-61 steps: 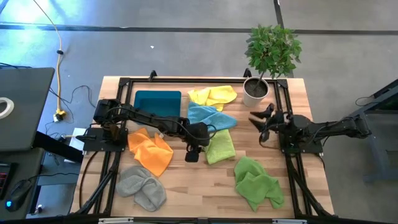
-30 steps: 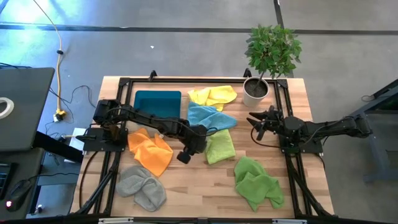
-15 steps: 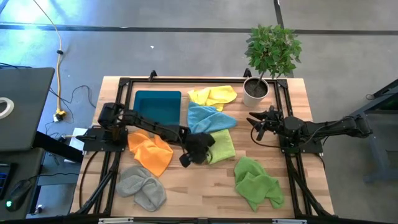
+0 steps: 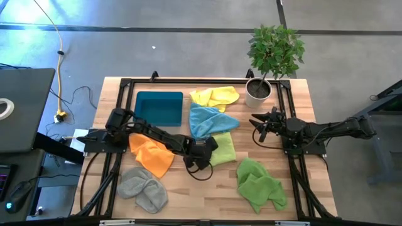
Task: Fold microfiber towels
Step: Put the folded light green microfiber cloth into the blue bin
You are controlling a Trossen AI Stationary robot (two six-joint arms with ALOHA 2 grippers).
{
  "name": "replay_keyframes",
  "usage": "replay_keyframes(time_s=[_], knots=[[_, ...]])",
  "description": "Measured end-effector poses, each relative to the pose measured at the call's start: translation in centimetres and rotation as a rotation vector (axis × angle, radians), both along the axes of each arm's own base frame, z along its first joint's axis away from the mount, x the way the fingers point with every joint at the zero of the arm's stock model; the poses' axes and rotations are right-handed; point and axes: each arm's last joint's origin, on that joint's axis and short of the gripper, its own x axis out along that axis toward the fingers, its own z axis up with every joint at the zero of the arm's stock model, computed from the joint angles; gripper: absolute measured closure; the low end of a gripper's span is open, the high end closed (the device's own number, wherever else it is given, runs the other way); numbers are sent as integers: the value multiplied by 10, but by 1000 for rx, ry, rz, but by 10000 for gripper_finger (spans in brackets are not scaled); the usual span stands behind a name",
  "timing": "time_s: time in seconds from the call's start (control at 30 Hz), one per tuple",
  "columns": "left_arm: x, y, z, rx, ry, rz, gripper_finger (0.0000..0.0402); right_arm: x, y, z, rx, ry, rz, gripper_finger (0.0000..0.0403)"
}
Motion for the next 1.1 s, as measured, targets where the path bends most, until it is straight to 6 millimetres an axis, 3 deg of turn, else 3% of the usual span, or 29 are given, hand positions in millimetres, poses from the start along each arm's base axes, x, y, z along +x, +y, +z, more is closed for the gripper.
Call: replay_keyframes(time_s=[0.37, 0.73, 1.1], knots=[[2, -6, 5, 24, -12, 56, 245, 0, 0, 0, 0, 4, 0, 254], [-2, -17, 9, 94, 84, -6, 229, 0, 0, 0, 0, 5, 4, 254], [7, -6, -9, 122, 78, -23, 229, 0, 0, -1, 0, 9, 3, 254]])
